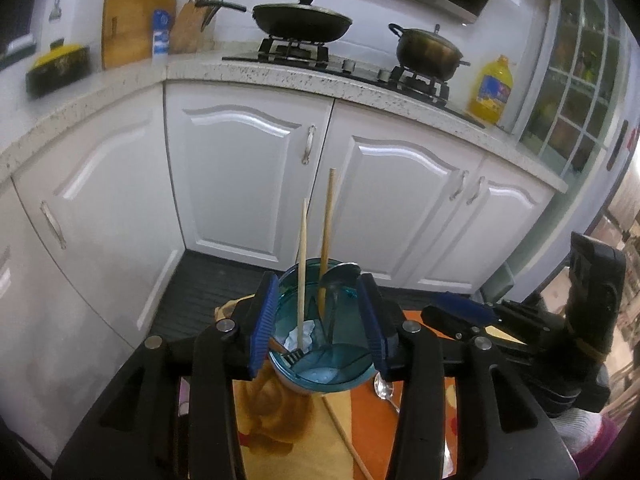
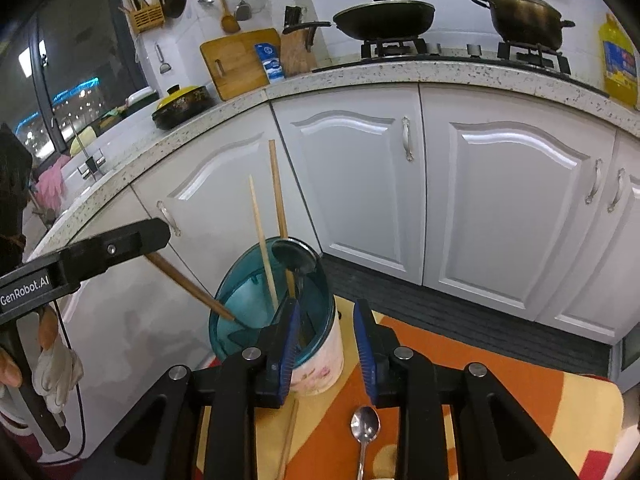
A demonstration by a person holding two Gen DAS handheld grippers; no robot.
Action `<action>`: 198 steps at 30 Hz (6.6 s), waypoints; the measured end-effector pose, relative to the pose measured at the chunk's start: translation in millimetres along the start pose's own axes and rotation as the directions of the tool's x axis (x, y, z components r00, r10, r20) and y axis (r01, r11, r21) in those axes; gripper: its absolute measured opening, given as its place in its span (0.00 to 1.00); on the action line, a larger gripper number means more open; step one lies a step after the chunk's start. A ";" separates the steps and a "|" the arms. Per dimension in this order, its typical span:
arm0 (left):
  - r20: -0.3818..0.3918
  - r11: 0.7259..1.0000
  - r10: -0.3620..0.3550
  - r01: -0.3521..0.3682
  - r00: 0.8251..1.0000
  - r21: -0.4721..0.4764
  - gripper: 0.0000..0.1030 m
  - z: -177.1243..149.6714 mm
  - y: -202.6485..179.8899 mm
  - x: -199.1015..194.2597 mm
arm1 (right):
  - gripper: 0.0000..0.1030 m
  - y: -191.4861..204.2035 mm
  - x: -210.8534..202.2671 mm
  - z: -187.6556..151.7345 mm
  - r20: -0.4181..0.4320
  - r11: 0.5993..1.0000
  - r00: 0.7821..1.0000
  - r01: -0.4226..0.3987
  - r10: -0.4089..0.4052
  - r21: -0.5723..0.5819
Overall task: Organize utensils
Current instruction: 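Open the left tool over the holder while the right tool lowers the spoon into it, then move both open tools back over the utensils on the mat, then grasp a wooden chopstick with the left tool while the right tool grasps a silver spoon, then carry the chopstick with the left tool to the holder while the right tool carries the spoon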
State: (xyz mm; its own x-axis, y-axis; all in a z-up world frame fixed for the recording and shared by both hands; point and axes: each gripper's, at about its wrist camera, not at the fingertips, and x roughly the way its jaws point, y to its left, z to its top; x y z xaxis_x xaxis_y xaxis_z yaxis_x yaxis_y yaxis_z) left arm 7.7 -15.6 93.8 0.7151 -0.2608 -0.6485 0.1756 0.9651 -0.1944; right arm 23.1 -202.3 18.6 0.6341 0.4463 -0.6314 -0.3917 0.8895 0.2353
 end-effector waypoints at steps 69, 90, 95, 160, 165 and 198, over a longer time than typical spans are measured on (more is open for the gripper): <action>-0.406 0.998 -0.023 -0.004 0.914 -0.065 0.46 -159.2 -25.6 122.3 | 0.32 -85.0 43.1 -131.8 -0.337 0.985 0.940 0.099 -0.046 0.141; -0.388 0.988 -0.151 0.124 0.909 -0.095 0.08 -155.7 -14.7 90.8 | 0.31 -81.8 -13.1 -130.6 -0.216 0.985 0.976 0.062 -0.026 0.162; -0.351 0.980 -0.196 0.179 0.916 -0.080 0.07 -147.6 -19.7 63.6 | 0.01 -77.9 -38.6 -131.5 -0.160 0.984 0.987 0.029 0.000 0.175; -0.088 0.949 -0.316 0.315 0.945 -0.028 0.04 -47.2 -21.7 -60.0 | 0.01 -9.8 -99.4 -8.1 0.158 0.998 0.987 0.004 0.005 -0.059; -0.008 0.954 -0.299 0.299 0.954 -0.008 0.04 -8.8 -12.9 -75.8 | 0.01 1.8 -90.8 18.6 0.189 0.996 0.982 0.024 -0.008 -0.083; 0.034 0.993 -0.120 0.120 0.992 -0.003 0.04 57.2 33.5 -5.1 | 0.01 14.6 40.8 64.8 0.170 0.978 0.979 0.143 -0.116 -0.154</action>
State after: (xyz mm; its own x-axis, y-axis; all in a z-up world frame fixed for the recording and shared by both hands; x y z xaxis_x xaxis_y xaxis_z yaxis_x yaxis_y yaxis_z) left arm 48.7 19.6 132.6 0.7112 -0.3739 -0.5953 0.2582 0.9266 -0.2736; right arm 86.5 -164.7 44.1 0.7792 0.3499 -0.5200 -0.3951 0.9183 0.0258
